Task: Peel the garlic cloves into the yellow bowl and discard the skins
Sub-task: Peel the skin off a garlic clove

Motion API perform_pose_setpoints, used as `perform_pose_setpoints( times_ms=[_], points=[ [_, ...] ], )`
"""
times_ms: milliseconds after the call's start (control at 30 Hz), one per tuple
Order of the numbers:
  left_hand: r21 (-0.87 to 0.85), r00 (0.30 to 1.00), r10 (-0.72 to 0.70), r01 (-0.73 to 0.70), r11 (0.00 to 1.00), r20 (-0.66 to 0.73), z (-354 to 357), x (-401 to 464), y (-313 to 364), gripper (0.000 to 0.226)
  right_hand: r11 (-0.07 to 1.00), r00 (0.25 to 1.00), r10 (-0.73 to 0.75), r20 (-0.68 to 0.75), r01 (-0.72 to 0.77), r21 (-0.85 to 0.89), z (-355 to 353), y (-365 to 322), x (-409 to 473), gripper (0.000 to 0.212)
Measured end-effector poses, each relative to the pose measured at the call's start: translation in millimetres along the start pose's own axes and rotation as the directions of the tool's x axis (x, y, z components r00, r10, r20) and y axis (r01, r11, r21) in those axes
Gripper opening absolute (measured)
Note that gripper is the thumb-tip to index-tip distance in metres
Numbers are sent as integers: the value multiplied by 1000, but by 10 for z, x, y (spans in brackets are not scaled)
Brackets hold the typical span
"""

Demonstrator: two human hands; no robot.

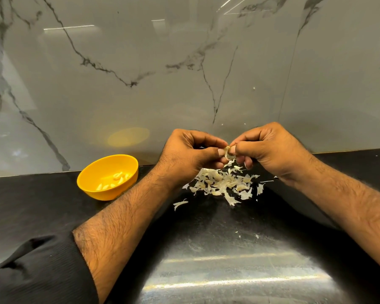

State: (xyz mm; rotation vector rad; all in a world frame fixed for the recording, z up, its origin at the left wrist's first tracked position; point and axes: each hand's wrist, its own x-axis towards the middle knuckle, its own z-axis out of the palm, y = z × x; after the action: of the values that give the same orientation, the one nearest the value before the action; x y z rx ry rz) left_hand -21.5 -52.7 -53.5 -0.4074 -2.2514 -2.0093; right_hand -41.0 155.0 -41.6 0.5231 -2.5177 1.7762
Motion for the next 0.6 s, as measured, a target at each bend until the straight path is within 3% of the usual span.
perform_pose_setpoints(
  times_ms=[133,267,600],
  points=[
    [-11,998,-43,44,999,48,11,-7,-25,15,975,998,54,44,-62,214,-21,4,23,10],
    [-92,993,-69,77,993,91,35,-22,-18,25,968,998,44,51,-55,246,-57,9,46,11],
    [-77,1000,-24,23,997,-9,17,-2,2,24,972,998,0,65,-15,233,-76,-4,31,13]
  ],
)
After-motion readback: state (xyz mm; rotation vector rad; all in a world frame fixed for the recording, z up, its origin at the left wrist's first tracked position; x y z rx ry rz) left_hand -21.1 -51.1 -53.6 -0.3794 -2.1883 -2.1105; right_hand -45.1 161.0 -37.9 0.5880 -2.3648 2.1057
